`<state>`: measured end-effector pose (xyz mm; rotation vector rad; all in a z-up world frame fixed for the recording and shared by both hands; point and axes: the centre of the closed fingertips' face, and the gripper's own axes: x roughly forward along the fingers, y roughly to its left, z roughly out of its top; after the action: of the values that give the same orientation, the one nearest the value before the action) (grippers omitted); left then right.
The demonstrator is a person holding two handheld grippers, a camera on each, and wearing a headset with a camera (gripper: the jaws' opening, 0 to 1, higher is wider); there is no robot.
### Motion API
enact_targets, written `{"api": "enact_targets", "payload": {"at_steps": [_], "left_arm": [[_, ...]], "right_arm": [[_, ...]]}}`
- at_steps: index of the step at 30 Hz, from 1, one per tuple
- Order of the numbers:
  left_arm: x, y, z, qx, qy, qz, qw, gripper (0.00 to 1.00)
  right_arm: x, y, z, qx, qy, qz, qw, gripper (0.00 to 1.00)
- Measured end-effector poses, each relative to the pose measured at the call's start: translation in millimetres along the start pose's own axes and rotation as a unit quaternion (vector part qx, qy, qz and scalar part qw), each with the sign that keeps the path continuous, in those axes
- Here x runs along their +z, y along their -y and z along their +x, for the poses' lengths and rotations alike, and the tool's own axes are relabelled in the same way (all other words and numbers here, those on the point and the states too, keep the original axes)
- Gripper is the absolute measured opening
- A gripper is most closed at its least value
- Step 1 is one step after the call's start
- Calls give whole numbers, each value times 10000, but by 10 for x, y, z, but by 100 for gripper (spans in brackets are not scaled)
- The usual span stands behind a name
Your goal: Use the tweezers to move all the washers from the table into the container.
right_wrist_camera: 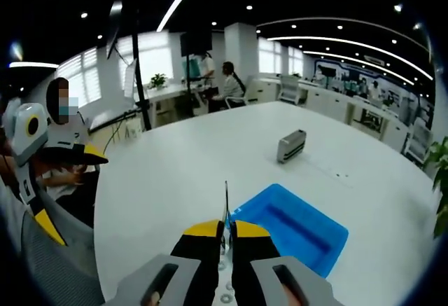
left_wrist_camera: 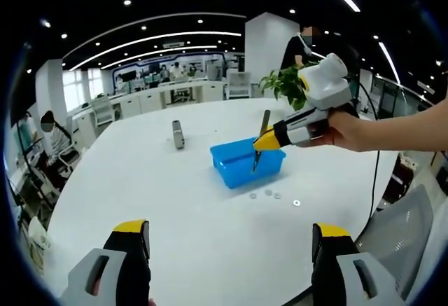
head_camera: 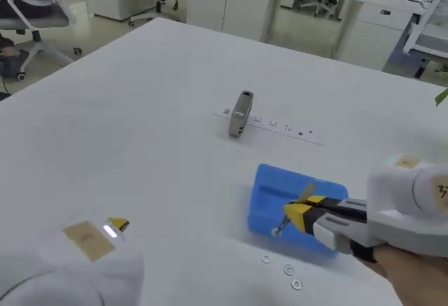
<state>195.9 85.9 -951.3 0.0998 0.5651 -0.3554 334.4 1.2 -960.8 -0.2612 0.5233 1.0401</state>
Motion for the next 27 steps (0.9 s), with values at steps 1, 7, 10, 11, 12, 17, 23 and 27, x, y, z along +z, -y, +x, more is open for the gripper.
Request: {"api": "enact_targets", "payload": {"at_steps": [1,7,10,11,12,17,23,27], "left_arm": [[6,-7,1,5,15,1,10000,99],[13,-36,35,-14,7,-27,10000,99],[12,-16,40,-65,-3,-104,9999,99],[19,-13,40,-72,14,-120,9999,99],[27,-9,38,-81,37,-137,9999,99],[21,-4,38,-105,30,-222,9997,99],[14,17,43,-200,65,-365,9991,99],[11,4,35,-185,91,-371,9991,99]], "right_arm": [[12,14,7,-25,9,-14,10000,1],[126,137,71,-164,124,-4,9998,1],[150,210,125,-253,159,12,9996,1],[161,238,149,-288,184,19,9994,1],[164,248,158,-297,188,23,9994,1],[167,376,276,-521,239,57,9983,2],[116,426,437,-565,186,144,9981,2],[58,429,543,-563,71,129,9983,2]]}}
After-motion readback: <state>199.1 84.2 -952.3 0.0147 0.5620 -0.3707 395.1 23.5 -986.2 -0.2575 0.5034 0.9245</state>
